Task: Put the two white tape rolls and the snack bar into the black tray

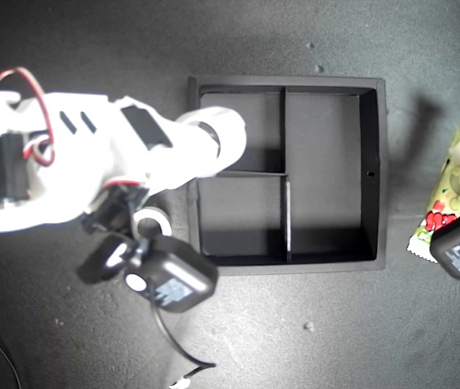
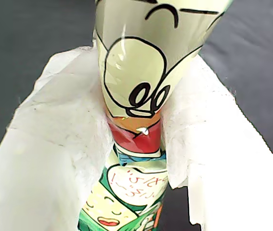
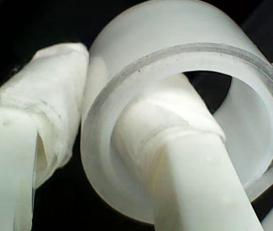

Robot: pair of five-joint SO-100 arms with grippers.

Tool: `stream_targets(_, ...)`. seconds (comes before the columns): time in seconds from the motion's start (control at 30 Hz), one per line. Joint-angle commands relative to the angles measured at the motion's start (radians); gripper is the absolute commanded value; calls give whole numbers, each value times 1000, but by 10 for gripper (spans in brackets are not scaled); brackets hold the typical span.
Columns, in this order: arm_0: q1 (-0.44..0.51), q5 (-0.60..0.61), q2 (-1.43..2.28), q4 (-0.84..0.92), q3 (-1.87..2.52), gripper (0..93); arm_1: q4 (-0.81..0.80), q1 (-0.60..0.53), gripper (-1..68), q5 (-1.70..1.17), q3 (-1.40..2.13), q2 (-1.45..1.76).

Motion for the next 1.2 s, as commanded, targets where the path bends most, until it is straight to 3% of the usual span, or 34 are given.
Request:
stream_targets(0.0, -28, 11, -67, 34, -121, 5, -69, 26, -3, 140, -95, 32)
stream_targets(0.33, -17, -15, -86, 63, -118, 3, -584, 25, -5, 132, 72, 20)
stream_targets(0.47, -5, -5, -110, 58, -149, 5, -448, 12, -5, -141, -106, -167)
stream_targets(0.9, 23, -12, -259, 107, -302, 11, -508, -51, -4, -676, -120, -229)
stream_targets(1.0, 23, -21, -242, 110, -279, 11, -488, -43, -4, -565, -181, -229)
stream_targets(1.17, 21, -26, -204, 110, -230, 11, -405, -32, -6, 121, -264, -215)
